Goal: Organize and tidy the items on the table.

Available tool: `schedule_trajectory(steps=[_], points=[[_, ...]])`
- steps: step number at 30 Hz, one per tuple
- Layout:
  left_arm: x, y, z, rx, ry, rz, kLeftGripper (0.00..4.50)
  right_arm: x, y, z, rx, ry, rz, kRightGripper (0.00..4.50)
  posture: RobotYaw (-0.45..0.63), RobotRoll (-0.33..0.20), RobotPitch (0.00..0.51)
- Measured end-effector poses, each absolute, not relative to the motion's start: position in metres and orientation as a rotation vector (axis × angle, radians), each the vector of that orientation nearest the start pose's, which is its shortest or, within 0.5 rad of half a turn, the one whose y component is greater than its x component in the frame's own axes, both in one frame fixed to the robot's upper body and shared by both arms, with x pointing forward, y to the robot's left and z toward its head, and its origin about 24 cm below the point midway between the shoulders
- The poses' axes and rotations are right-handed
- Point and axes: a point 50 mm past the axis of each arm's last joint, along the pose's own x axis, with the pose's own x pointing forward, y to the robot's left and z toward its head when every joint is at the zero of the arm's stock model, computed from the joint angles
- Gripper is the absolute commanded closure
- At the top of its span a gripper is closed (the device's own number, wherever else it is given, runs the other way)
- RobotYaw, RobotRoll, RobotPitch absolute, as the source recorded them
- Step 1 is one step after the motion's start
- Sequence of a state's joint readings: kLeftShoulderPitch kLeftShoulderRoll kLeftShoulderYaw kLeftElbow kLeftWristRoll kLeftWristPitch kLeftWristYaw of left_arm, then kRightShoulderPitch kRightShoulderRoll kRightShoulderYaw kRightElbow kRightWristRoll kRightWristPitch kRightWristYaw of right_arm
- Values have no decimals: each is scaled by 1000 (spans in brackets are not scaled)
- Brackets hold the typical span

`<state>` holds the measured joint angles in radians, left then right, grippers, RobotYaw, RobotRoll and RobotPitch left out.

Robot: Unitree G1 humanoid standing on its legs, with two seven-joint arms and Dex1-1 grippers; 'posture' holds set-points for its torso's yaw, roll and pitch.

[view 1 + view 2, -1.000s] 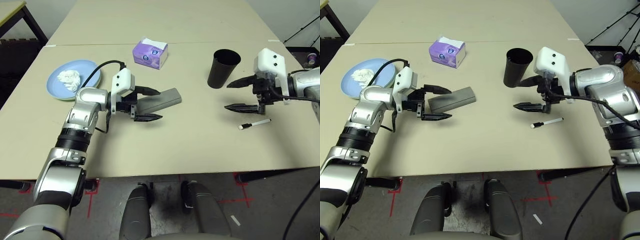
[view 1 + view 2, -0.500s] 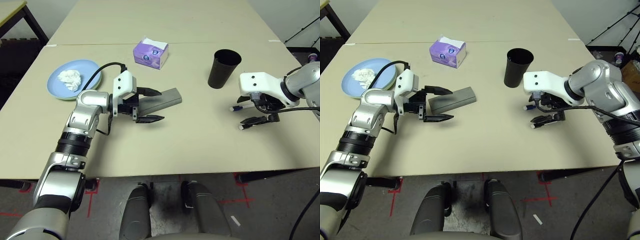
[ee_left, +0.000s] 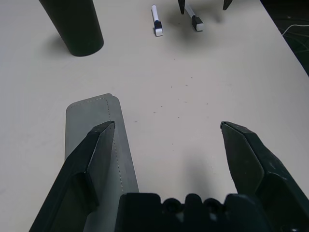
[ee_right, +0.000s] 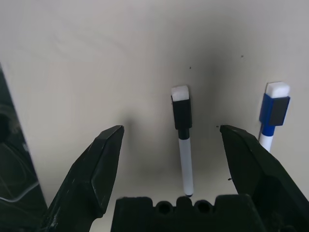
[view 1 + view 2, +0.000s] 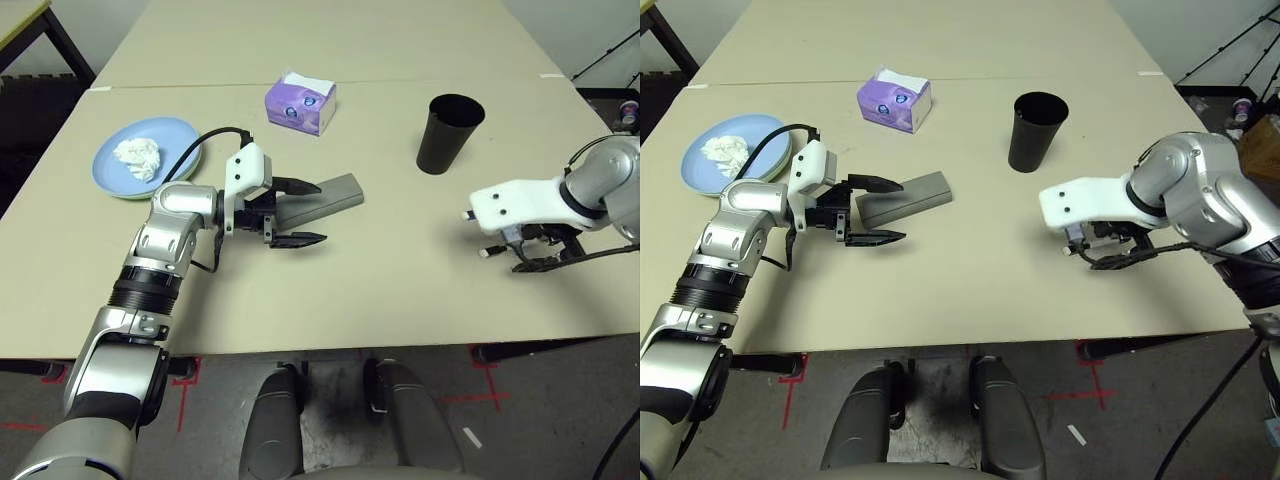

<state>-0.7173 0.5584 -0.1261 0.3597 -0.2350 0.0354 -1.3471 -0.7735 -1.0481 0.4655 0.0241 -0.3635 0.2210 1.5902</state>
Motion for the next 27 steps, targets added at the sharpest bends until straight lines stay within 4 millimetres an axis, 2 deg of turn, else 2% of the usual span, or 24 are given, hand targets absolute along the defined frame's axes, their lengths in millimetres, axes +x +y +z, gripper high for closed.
schedule_trajectory(steps=[13, 25, 27], points=[[328, 167, 174, 506, -16, -1367, 51, 303, -221, 188, -1540, 828, 1217, 0, -83, 0, 221], [327, 168, 174, 509, -14, -1369, 51, 306, -218, 180, -1560, 813, 1260, 0, -77, 0, 220], [327, 168, 174, 510, -15, -1370, 0, 306, -217, 180, -1558, 810, 1266, 397, -77, 0, 220]])
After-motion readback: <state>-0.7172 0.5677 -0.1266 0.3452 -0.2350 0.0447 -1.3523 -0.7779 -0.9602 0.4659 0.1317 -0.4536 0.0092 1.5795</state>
